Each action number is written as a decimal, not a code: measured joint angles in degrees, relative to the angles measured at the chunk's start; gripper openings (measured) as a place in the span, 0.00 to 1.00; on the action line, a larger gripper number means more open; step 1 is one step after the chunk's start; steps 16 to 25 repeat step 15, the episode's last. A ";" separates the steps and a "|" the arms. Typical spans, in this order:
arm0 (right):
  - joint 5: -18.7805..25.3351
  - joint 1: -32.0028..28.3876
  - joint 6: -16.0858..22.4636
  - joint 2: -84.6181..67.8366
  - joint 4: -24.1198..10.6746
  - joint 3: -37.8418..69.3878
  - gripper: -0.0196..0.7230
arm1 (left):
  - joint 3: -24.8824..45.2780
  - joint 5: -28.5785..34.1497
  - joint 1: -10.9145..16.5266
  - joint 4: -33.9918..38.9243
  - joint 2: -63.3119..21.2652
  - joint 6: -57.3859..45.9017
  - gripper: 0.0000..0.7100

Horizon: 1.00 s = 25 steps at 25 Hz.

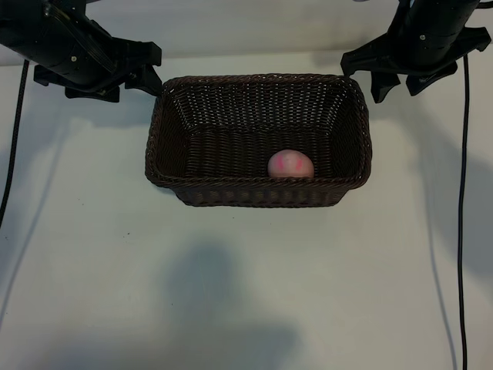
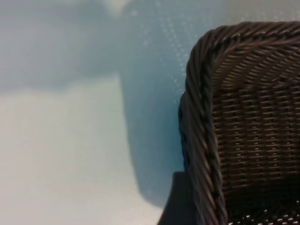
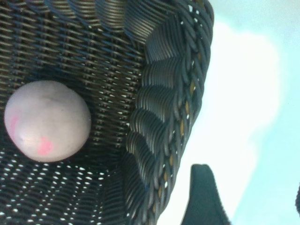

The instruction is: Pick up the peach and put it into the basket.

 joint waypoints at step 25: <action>0.12 0.00 0.00 0.00 -0.50 -0.04 0.66 | 0.00 0.00 0.00 0.05 0.00 0.00 0.83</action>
